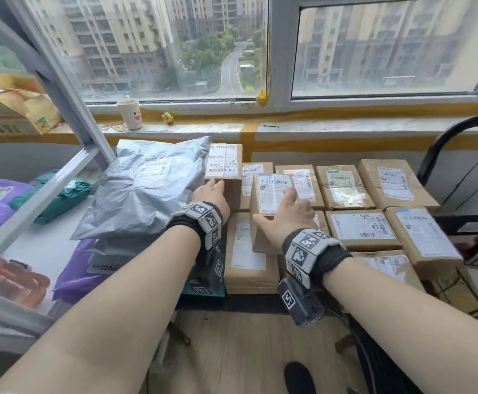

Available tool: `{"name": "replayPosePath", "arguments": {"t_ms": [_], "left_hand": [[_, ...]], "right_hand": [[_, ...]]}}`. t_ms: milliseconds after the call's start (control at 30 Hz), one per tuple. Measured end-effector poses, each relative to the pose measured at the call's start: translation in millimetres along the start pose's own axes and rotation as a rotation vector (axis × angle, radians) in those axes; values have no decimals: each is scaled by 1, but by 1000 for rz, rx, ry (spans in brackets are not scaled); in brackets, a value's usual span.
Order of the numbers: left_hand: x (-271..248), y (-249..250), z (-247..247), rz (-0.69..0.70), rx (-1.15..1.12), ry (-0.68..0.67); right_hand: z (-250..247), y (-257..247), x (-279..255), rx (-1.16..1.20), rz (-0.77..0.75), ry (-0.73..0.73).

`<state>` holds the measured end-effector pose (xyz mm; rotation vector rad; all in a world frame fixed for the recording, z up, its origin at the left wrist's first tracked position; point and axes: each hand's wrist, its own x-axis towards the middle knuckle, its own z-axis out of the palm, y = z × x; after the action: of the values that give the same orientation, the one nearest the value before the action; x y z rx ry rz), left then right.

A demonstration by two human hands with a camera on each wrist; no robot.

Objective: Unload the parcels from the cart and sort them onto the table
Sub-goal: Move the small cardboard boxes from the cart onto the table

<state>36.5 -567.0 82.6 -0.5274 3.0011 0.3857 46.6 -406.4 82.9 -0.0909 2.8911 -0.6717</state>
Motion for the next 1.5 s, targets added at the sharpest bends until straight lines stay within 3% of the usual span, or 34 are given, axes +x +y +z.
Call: {"name": "replayPosePath", "arguments": {"t_ms": [167, 333, 500, 767, 933, 1167, 1500], "left_hand": [[-31, -18, -7, -148, -60, 56], [-55, -40, -9, -116, -236, 75], [-71, -55, -6, -47, -254, 19], [-79, -57, -2, -49, -309, -12], [-80, -52, -1, -67, -255, -57], [-78, -49, -1, -91, -250, -46], [-83, -44, 0, -79, -193, 1]], "right_hand": [[23, -15, -37, -10, -34, -38], [41, -43, -53, -40, -94, -74], [52, -56, -45, -24, -98, -69], [64, -58, -34, 118, -128, -98], [62, -54, -23, 299, -22, -135], [72, -54, -17, 457, -101, -142], [63, -43, -16, 481, -148, -163]]}}
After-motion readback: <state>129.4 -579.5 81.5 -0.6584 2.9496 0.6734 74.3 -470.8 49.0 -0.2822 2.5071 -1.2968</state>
